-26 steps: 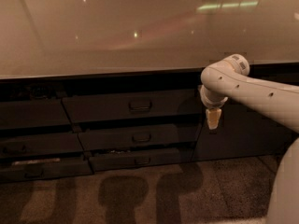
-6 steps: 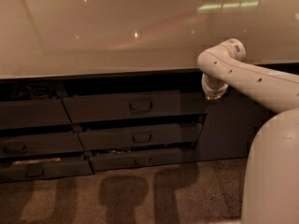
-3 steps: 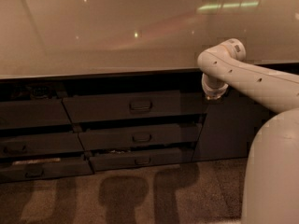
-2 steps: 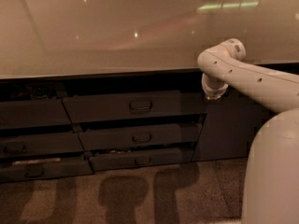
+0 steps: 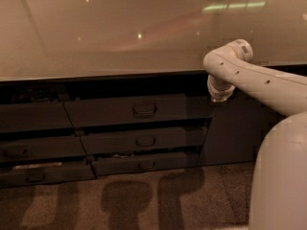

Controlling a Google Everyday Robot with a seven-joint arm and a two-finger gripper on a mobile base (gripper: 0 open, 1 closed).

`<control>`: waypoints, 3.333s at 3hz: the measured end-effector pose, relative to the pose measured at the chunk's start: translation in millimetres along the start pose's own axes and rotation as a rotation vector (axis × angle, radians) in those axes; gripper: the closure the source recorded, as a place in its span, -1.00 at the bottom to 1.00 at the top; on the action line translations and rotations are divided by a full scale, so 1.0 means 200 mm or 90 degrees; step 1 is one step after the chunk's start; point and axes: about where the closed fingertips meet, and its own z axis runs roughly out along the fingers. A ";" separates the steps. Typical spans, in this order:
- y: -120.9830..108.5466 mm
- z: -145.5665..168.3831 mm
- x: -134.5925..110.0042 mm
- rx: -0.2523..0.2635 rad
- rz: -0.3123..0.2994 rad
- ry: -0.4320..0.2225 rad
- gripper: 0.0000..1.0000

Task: Open top drawer

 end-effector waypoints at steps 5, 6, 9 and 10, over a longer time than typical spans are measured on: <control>0.16 -0.03 0.01 0.012 0.001 -0.006 1.00; 0.19 -0.05 0.01 0.012 -0.001 -0.008 1.00; 0.19 -0.11 0.03 0.026 -0.008 -0.007 1.00; 0.30 -0.09 0.00 0.026 -0.019 -0.021 1.00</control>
Offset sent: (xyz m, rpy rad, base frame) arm -0.3315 -0.0054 -0.1932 0.1476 -0.0526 0.1779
